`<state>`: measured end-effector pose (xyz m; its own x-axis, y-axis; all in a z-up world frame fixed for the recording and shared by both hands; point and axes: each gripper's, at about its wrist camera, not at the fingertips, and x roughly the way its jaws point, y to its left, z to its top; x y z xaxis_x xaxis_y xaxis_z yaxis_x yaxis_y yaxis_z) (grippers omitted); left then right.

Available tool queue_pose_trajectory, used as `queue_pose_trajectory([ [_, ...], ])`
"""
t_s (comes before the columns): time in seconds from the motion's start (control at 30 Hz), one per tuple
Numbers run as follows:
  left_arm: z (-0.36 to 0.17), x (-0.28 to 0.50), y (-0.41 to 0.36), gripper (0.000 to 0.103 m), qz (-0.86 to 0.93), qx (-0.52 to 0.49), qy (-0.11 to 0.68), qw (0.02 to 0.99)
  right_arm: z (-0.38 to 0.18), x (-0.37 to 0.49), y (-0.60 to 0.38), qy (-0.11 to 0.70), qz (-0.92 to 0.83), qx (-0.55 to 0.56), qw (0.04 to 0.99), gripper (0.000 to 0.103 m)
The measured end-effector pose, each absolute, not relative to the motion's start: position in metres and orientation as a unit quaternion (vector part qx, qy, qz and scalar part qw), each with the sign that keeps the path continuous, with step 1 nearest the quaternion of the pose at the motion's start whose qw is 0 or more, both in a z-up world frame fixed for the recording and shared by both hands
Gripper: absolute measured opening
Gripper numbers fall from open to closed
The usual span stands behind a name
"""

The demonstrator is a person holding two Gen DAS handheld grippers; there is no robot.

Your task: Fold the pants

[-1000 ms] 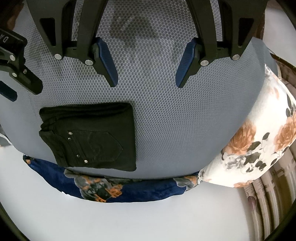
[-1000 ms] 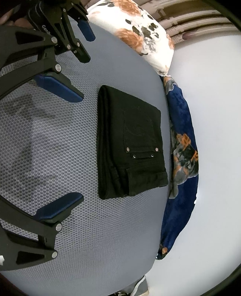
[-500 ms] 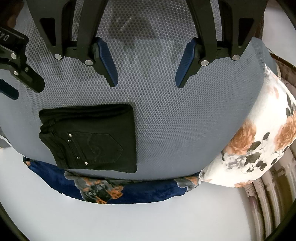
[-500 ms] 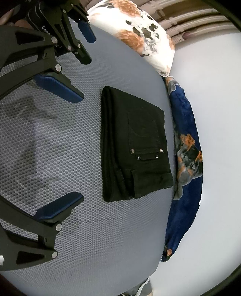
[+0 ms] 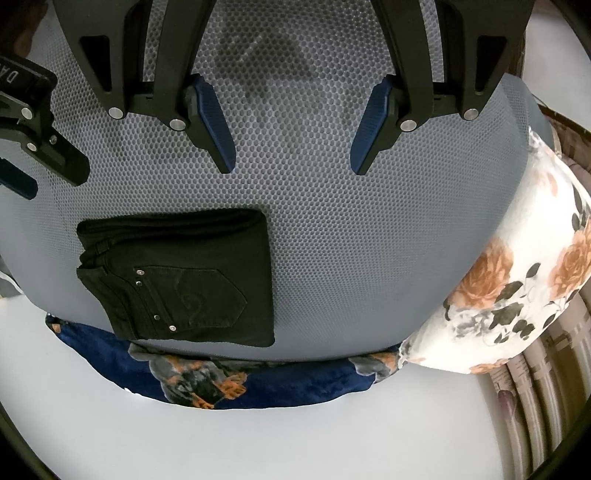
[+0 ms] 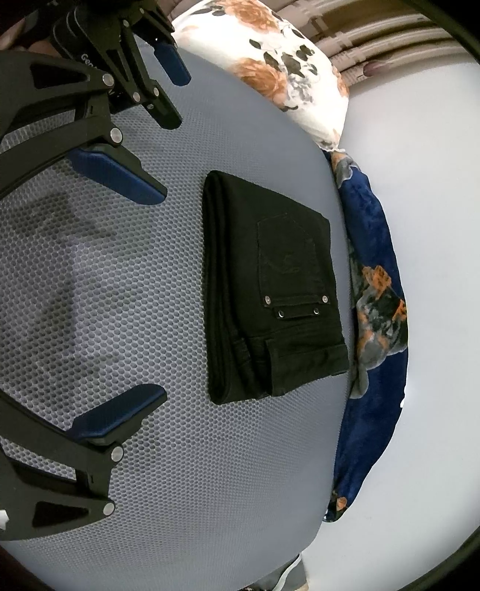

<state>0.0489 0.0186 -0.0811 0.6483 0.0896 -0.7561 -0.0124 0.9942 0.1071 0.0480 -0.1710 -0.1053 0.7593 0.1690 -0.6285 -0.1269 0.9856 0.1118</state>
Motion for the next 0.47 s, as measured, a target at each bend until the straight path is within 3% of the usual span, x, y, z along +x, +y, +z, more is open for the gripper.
queue_pose_trajectory([
  [0.47, -0.0847, 0.0513, 0.018, 0.065, 0.026, 0.044, 0.421, 0.906, -0.1077, 0.0497, -0.1699, 0.343, 0.076, 0.031, 0.936, 0.097],
])
